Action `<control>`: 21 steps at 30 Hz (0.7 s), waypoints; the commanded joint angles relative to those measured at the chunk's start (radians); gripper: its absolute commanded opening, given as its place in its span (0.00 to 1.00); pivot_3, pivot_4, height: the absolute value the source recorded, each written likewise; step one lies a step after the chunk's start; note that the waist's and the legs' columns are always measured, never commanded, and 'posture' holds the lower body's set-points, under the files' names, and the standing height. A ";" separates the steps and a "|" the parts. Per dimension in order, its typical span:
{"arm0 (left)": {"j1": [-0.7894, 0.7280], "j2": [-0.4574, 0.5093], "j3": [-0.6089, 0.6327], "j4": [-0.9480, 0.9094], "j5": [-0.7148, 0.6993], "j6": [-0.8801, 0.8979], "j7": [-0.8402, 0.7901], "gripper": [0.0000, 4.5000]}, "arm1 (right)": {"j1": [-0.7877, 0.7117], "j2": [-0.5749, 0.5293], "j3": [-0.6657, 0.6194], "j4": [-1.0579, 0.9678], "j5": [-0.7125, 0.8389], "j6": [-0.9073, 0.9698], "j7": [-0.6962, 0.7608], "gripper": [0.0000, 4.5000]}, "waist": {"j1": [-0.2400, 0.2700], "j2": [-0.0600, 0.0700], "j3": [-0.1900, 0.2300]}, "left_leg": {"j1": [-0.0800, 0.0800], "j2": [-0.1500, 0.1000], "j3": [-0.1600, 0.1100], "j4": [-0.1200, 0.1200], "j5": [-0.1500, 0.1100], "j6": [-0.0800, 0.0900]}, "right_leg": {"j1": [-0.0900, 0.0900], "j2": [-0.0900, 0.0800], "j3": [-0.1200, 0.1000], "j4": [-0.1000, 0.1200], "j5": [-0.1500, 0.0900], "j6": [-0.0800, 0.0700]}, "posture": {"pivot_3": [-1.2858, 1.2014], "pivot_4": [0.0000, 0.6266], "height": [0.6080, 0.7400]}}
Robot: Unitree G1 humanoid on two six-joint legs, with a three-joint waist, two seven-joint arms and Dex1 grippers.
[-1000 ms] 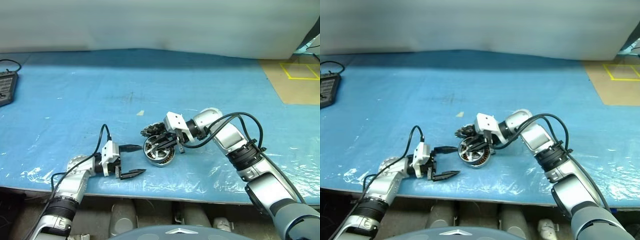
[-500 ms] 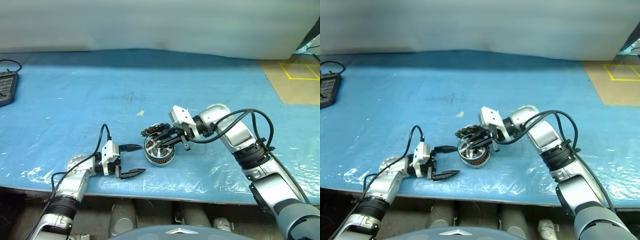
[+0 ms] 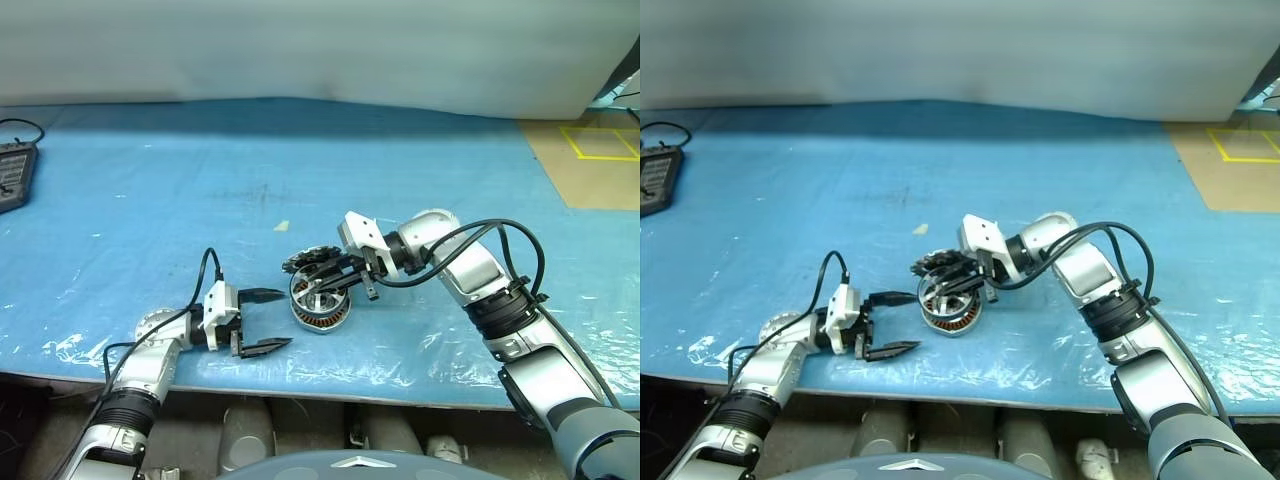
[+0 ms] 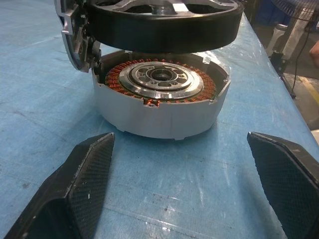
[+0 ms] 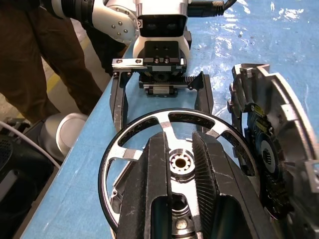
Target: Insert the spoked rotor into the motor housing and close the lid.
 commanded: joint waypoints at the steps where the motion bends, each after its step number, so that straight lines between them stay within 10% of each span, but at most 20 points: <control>1: 0.004 -0.001 -0.003 0.022 0.003 -0.003 -0.001 1.00 | 0.005 0.001 0.000 -0.005 -0.003 -0.025 0.001 0.06 | 0.000 0.000 0.000 | 0.000 0.000 0.000 0.000 0.000 0.000 | 0.000 0.000 0.000 0.000 0.000 0.000 | 0.52 0.24 1.00; 21: 0.007 0.005 -0.001 0.020 0.003 -0.005 -0.001 1.00 | 0.025 0.009 0.007 0.031 -0.033 -0.051 -0.003 0.06 | 0.000 0.000 0.000 | 0.000 0.000 0.000 0.000 0.000 0.000 | 0.000 0.000 0.000 0.000 0.000 0.000 | 0.52 0.24 1.00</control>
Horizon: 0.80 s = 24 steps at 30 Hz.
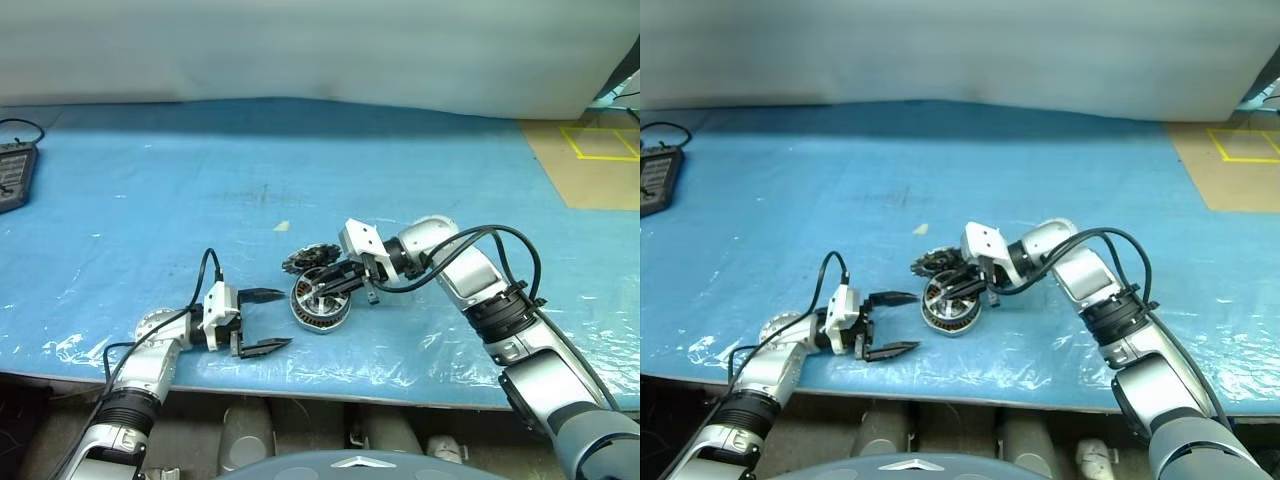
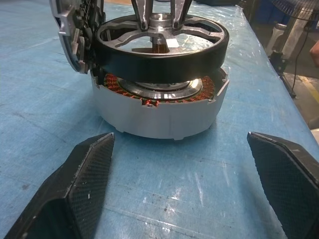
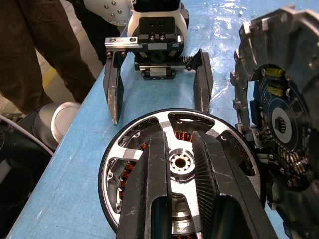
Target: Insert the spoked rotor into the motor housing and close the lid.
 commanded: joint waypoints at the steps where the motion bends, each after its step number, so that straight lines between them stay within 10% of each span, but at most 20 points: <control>1: 0.008 0.007 -0.001 0.012 0.003 0.008 0.003 1.00 | -0.001 0.006 0.000 -0.009 0.003 -0.018 0.001 0.06 | 0.000 0.000 0.000 | 0.000 0.000 0.000 0.000 0.000 0.000 | 0.000 0.000 0.000 0.000 0.000 0.000 | 0.52 0.24 1.00; 14: 0.015 0.017 0.000 -0.046 -0.002 0.048 0.015 1.00 | 0.000 0.019 -0.001 0.021 -0.014 -0.031 -0.006 0.06 | 0.000 0.000 0.000 | 0.000 0.000 0.000 0.000 0.000 0.000 | 0.000 0.000 0.000 0.000 0.000 0.000 | 0.52 0.24 1.00; 24: 0.015 0.018 -0.002 -0.053 -0.002 0.056 0.016 1.00 | 0.001 0.019 -0.012 0.007 -0.002 -0.025 -0.006 0.80 | 0.000 0.000 0.000 | 0.000 0.000 0.000 0.000 0.000 0.000 | 0.000 0.000 0.000 0.000 0.000 0.000 | 0.52 0.24 1.00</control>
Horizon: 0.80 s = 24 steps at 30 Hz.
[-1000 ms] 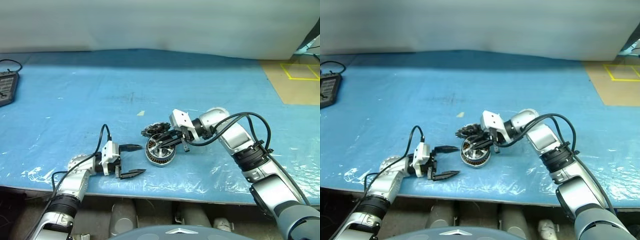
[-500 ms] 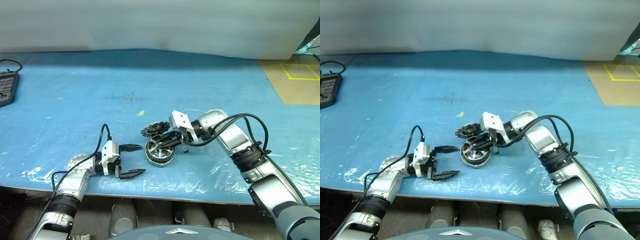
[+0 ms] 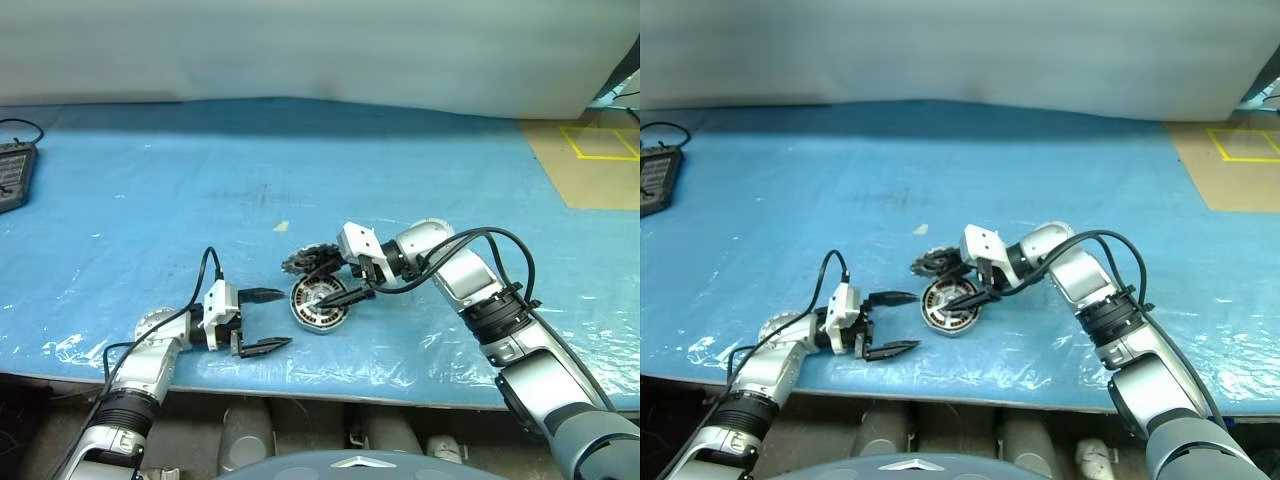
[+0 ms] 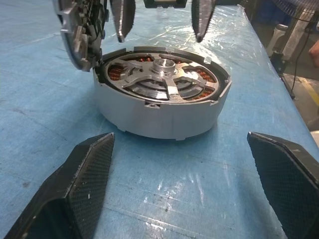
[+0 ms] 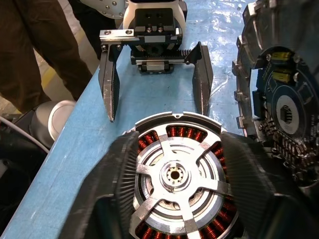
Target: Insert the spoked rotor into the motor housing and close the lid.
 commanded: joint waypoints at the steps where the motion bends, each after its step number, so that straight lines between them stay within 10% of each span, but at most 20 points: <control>1: 0.007 0.010 -0.002 -0.015 -0.002 0.002 0.000 1.00 | 0.000 0.002 -0.017 -0.030 0.021 -0.002 0.000 0.87 | 0.000 0.000 0.000 | 0.000 0.000 0.000 0.000 0.000 0.000 | 0.000 0.000 0.000 0.000 0.000 0.000 | 0.52 0.24 1.00; 3: 0.007 0.009 -0.002 -0.015 -0.002 0.002 0.000 1.00 | 0.001 -0.003 -0.025 -0.049 0.037 0.013 0.008 0.99 | 0.000 0.000 0.000 | 0.000 0.000 0.000 0.000 0.000 0.000 | 0.000 0.000 0.000 0.000 0.000 0.000 | 0.52 0.24 1.00; 17: -0.002 0.013 0.008 -0.005 -0.006 0.001 0.001 1.00 | 0.065 -0.100 -0.081 -0.153 0.126 0.083 0.042 0.99 | 0.001 0.000 0.000 | 0.000 0.000 0.000 0.000 0.000 0.000 | 0.000 0.000 0.000 0.000 0.000 0.000 | 0.52 0.24 1.00; 24: -0.009 0.020 0.013 -0.011 -0.011 0.008 0.003 1.00 | 0.101 -0.161 -0.099 -0.088 0.085 0.037 0.010 0.56 | 0.000 0.000 0.000 | 0.000 0.000 0.000 0.000 0.000 0.000 | 0.000 0.000 0.000 0.000 0.000 0.000 | 0.52 0.24 1.00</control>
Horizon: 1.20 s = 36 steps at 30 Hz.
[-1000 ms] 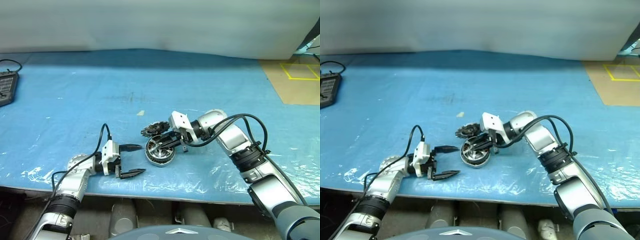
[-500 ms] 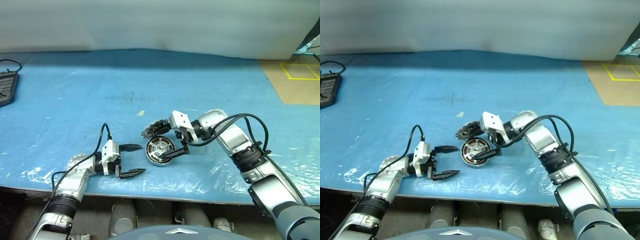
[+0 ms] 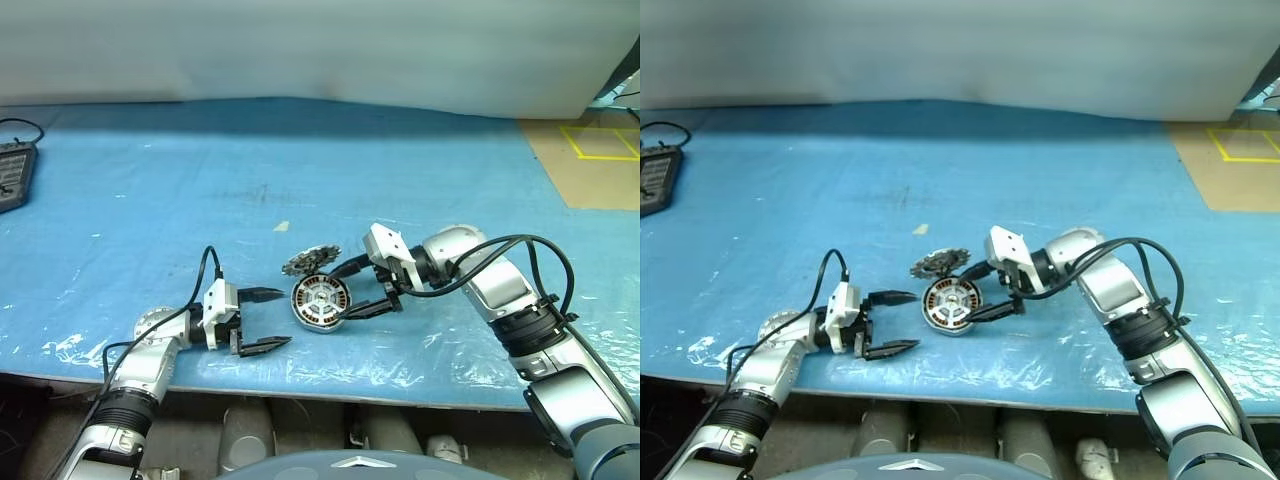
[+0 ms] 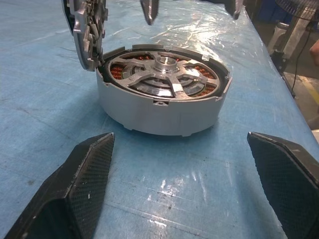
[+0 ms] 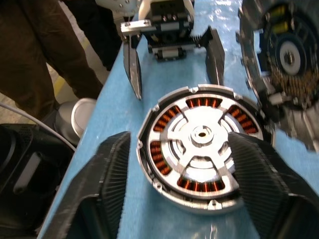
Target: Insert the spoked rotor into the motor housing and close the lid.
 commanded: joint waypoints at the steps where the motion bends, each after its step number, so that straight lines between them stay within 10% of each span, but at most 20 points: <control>1: -0.005 0.011 0.012 -0.012 -0.012 0.006 0.003 1.00 | -0.001 -0.028 -0.038 0.037 -0.023 -0.042 -0.023 0.48 | 0.000 0.000 0.000 | 0.000 0.000 0.000 0.000 0.000 0.000 | 0.000 0.000 0.000 0.000 0.000 0.000 | 0.52 0.24 1.00; 7: -0.006 0.020 0.021 -0.016 -0.015 0.009 0.005 1.00 | -0.032 -0.046 -0.099 0.132 -0.038 -0.070 -0.086 0.01 | 0.000 0.000 0.000 | 0.000 0.000 0.000 0.000 0.000 0.000 | 0.000 0.000 0.000 0.000 0.000 0.000 | 0.52 0.24 1.00; 23: -0.003 0.021 0.033 -0.019 -0.019 0.008 0.012 1.00 | -0.303 0.176 -0.150 0.400 -0.036 -0.145 -0.157 0.01 | -0.001 0.000 0.000 | -0.003 0.000 0.001 0.001 0.002 0.003 | -0.002 0.000 0.000 0.000 0.000 0.000 | 0.52 0.24 1.00; 36: 0.017 0.030 0.040 -0.021 -0.019 -0.004 0.019 1.00 | -0.180 0.185 -0.073 0.218 0.001 -0.033 -0.022 0.01 | 0.000 0.000 0.000 | -0.002 0.001 0.001 0.001 0.000 0.000 | -0.002 0.000 -0.001 0.001 0.000 0.000 | 0.52 0.24 1.00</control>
